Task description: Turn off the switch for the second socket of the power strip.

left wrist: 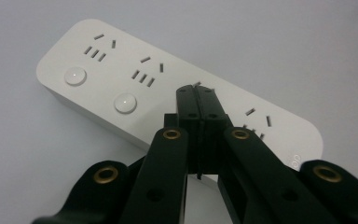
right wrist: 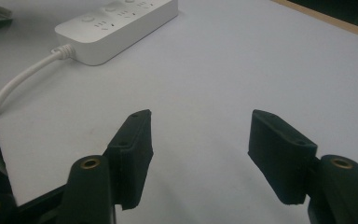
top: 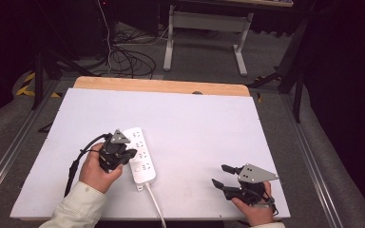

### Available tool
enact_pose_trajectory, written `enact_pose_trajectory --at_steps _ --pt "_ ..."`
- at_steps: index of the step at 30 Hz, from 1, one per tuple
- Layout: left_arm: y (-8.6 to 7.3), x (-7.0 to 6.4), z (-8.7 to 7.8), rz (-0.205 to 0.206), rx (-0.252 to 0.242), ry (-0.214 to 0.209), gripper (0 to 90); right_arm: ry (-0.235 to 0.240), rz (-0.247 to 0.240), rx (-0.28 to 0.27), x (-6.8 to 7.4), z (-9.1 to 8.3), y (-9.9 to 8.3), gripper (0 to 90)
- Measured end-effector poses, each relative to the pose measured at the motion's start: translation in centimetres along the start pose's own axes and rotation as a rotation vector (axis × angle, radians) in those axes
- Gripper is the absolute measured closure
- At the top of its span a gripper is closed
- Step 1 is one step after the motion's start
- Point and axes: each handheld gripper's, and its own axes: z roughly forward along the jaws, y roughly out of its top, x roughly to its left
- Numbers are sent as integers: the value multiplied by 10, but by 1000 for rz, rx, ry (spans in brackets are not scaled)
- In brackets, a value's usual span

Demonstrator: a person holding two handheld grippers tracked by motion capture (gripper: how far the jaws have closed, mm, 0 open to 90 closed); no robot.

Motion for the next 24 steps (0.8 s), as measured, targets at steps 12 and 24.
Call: enact_pose_trajectory --at_steps 12,24 --pt "2 -3 -17 13 -67 -9 866 0 4 2 0 0 0 402" --pt "4 -11 -28 18 -155 -58 619 0 -2 4 0 0 0 403"
